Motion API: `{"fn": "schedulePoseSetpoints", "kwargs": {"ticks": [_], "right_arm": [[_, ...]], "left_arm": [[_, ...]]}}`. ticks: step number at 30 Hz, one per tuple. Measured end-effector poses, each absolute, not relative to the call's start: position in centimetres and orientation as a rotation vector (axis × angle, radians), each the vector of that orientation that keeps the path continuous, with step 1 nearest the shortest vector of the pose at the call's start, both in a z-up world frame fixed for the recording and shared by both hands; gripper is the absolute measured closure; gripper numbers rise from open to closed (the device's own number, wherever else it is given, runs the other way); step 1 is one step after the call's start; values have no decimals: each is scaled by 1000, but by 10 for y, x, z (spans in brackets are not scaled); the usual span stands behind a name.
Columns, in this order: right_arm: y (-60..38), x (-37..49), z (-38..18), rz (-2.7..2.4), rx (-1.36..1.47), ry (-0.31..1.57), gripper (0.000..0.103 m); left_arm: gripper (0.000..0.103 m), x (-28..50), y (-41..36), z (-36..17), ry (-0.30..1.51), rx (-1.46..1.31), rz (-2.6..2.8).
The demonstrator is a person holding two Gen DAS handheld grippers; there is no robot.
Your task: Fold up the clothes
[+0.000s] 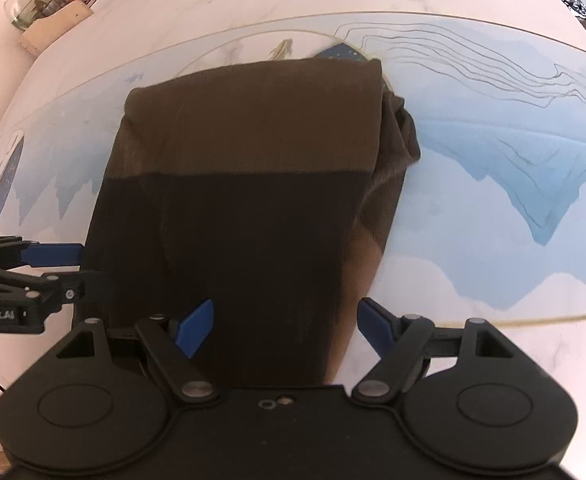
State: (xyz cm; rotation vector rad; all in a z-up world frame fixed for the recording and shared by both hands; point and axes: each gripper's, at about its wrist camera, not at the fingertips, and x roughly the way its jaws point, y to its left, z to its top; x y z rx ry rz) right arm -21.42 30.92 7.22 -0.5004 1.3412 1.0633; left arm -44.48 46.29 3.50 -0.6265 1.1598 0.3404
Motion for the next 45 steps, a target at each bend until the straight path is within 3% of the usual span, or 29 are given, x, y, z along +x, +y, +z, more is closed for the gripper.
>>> {"fn": "schedulePoseSetpoints", "kwargs": {"ticks": [16, 17, 18, 19, 22, 33, 45], "right_arm": [[320, -226, 65, 1046, -564, 1270, 0], [320, -228, 66, 1046, -575, 1257, 0], [320, -229, 66, 1046, -578, 1251, 0], [320, -231, 67, 1047, -582, 1246, 0], [322, -233, 69, 1058, -573, 1250, 0], [354, -263, 78, 1092, -628, 1207, 0], [467, -357, 86, 1177, -738, 1175, 0]], "left_arm": [[28, -440, 465, 20, 1163, -608, 370], [32, -441, 464, 21, 1159, -602, 371], [46, -441, 462, 22, 1157, -584, 374], [68, -441, 460, 23, 1161, -555, 382], [86, -442, 457, 26, 1171, -517, 387], [89, -477, 482, 34, 1117, -512, 384], [89, -576, 592, 35, 1081, -553, 436]]}}
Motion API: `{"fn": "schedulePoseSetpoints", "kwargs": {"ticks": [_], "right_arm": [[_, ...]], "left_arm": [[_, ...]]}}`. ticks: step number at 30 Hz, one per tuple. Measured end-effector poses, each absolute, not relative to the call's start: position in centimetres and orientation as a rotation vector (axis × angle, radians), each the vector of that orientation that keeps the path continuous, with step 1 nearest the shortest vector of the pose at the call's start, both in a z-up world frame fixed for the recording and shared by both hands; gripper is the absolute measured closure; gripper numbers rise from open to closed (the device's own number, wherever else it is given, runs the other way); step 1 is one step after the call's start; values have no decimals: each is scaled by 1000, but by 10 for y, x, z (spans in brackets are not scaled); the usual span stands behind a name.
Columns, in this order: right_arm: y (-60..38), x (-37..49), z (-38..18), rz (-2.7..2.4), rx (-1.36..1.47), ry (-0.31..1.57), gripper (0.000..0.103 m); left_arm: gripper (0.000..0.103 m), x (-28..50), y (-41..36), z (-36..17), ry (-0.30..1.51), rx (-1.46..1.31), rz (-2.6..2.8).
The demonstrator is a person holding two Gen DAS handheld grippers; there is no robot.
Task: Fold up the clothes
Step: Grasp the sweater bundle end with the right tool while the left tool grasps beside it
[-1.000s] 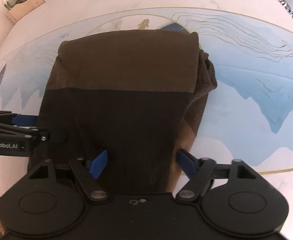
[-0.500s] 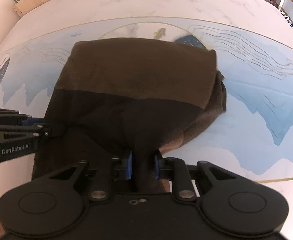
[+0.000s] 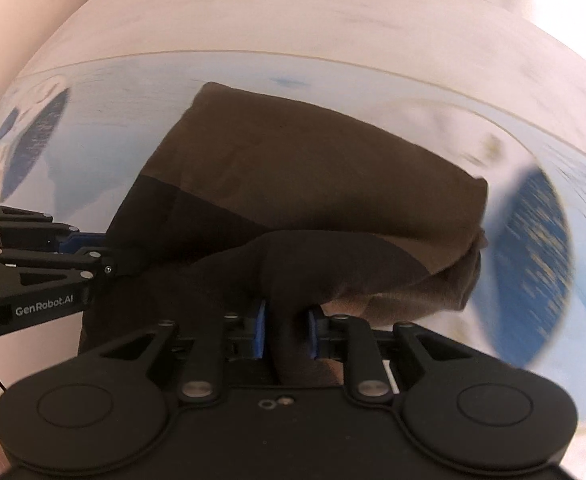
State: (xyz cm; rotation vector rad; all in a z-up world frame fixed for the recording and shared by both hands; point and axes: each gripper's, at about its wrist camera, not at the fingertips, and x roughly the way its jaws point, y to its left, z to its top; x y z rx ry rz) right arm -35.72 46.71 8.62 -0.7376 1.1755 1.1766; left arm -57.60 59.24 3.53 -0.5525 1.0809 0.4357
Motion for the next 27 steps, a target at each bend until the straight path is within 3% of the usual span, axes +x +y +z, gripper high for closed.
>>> {"fn": "schedulePoseSetpoints", "kwargs": {"ticks": [14, 27], "right_arm": [[673, -504, 87, 1449, -875, 1067, 0], [743, -540, 86, 1521, -879, 1096, 0]], "left_arm": [[89, -730, 784, 34, 1011, -636, 691], [88, -763, 840, 30, 985, -645, 765]]}}
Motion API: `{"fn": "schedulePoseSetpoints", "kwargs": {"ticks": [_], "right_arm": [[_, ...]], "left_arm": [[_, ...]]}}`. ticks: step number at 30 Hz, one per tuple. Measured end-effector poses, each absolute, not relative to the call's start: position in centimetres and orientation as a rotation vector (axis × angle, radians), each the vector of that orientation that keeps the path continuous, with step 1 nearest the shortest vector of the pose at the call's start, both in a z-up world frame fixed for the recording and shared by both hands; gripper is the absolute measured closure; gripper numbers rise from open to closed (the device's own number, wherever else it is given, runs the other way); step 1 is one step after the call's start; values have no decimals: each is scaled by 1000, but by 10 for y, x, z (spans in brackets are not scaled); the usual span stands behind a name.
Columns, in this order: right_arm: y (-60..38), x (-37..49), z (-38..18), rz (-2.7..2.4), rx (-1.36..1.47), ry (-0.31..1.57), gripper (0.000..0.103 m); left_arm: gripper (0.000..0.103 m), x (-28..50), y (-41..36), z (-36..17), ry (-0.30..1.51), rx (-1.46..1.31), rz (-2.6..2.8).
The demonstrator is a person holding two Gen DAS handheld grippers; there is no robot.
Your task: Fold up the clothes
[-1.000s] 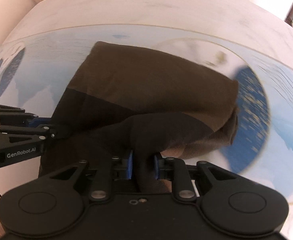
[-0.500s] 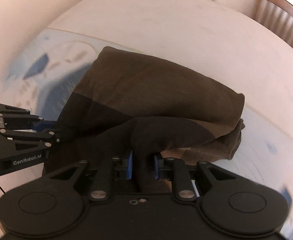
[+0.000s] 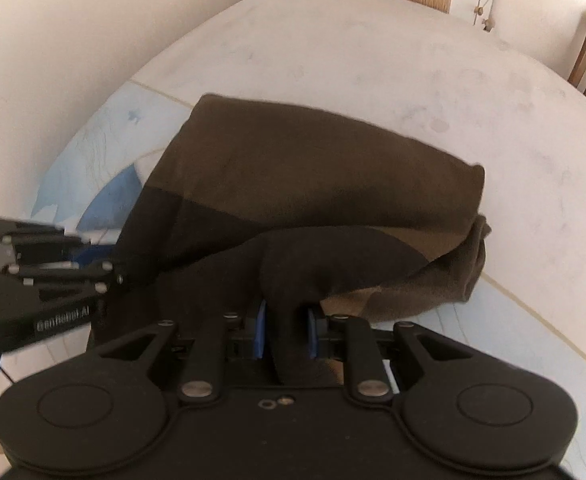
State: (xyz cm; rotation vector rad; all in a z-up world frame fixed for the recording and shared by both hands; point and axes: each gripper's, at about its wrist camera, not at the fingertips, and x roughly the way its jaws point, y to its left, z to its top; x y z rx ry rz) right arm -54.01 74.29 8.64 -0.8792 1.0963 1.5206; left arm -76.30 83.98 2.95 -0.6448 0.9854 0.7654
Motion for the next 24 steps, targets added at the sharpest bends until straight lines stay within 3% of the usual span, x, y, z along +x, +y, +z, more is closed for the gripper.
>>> {"fn": "schedulePoseSetpoints", "kwargs": {"ticks": [9, 11, 13, 24], "right_arm": [[706, -509, 84, 1485, -817, 1211, 0], [695, -507, 95, 1504, -816, 1186, 0], [685, -504, 99, 1503, -801, 1225, 0], [657, -539, 75, 1504, -913, 1249, 0]], "left_arm": [[81, -744, 843, 35, 1010, -592, 710], [70, -738, 849, 44, 991, -561, 695], [32, -729, 852, 52, 964, -526, 675], [31, -688, 839, 29, 1009, -480, 618]]}}
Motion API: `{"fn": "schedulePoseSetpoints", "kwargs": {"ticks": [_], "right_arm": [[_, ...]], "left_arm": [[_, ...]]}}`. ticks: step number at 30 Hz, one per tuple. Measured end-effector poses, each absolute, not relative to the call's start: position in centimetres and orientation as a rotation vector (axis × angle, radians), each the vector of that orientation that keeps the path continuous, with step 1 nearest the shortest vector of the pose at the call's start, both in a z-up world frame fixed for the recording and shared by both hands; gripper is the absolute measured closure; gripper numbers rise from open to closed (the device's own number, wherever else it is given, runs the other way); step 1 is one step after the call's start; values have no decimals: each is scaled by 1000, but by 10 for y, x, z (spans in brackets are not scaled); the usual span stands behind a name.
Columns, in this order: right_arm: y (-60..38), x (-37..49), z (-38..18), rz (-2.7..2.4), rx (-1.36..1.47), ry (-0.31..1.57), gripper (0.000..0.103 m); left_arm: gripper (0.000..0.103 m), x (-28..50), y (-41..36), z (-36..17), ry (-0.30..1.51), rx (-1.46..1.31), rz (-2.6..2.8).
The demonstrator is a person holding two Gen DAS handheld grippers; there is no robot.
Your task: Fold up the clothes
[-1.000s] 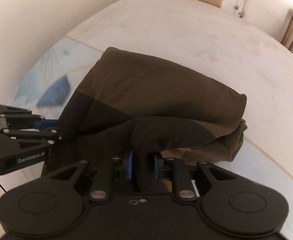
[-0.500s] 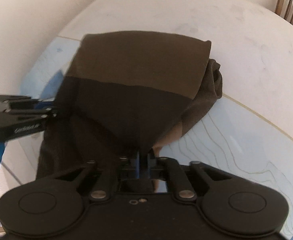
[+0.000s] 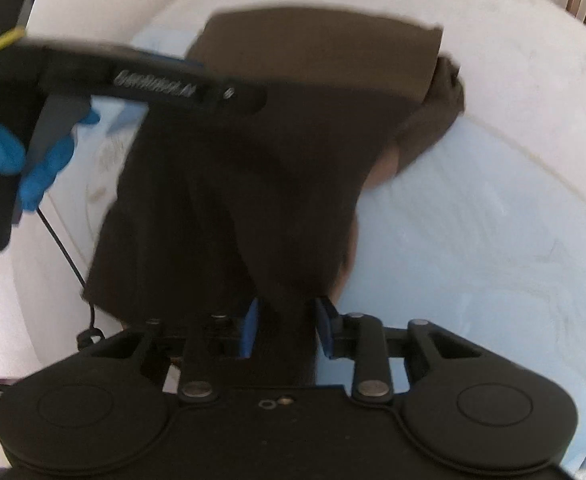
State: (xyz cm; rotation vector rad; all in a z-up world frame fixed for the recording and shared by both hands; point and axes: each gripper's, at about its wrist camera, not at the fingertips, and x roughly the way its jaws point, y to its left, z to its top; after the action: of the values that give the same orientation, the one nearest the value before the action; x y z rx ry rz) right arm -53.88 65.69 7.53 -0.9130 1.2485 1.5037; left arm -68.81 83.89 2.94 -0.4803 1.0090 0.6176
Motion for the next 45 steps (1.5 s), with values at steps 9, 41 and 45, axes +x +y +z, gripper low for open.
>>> {"fn": "schedulePoseSetpoints", "kwargs": {"ticks": [9, 41, 45], "right_arm": [[629, -574, 71, 1501, -1049, 1126, 0], [598, -619, 77, 1620, -1082, 807, 0], [596, -611, 82, 1648, -1159, 914, 0]], "left_arm": [[31, -700, 820, 26, 1040, -457, 647], [30, -791, 716, 26, 1167, -435, 536], [30, -791, 717, 29, 1197, -441, 528]]}}
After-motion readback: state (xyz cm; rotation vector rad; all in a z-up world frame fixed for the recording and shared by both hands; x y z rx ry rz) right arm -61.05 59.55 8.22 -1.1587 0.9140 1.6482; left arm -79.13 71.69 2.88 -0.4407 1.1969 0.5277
